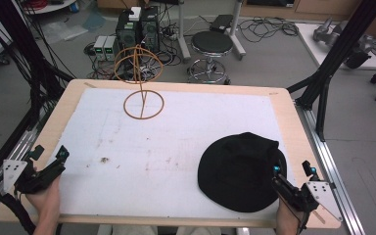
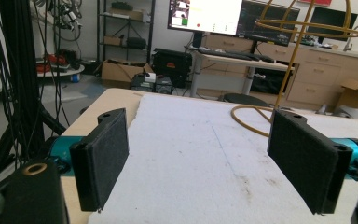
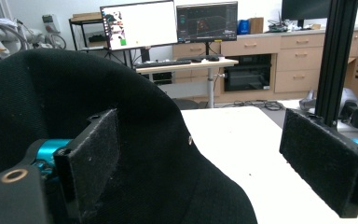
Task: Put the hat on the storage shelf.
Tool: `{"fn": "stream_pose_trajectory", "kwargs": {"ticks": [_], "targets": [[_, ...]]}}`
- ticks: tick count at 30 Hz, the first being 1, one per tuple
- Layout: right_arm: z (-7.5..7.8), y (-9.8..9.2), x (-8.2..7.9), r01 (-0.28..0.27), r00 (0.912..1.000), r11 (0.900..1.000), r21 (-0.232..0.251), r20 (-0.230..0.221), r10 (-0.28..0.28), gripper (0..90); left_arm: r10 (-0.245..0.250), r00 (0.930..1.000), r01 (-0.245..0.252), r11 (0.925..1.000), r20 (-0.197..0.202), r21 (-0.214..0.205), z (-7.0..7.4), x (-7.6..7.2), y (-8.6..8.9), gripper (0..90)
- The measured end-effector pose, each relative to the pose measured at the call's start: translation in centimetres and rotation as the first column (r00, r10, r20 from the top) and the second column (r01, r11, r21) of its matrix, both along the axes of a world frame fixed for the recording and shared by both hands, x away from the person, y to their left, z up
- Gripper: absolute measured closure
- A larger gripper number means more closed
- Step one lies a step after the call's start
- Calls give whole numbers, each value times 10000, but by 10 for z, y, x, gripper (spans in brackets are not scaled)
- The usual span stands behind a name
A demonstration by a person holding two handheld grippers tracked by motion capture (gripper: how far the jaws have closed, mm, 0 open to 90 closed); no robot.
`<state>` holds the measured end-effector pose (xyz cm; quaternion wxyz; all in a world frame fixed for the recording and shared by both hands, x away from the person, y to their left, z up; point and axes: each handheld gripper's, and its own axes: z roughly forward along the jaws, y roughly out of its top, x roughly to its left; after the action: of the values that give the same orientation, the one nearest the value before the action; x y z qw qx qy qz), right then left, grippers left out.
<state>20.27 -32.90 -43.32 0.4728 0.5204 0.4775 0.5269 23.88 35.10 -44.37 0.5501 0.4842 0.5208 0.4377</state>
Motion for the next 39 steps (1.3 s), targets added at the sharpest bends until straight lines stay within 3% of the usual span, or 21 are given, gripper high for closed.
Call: {"fn": "stream_pose_trajectory", "kwargs": {"ticks": [39], "targets": [[0, 0, 0, 39, 10000, 10000, -26, -62, -39, 118, 33, 9998, -36, 9999, 213, 123, 2, -1, -2, 207]]}}
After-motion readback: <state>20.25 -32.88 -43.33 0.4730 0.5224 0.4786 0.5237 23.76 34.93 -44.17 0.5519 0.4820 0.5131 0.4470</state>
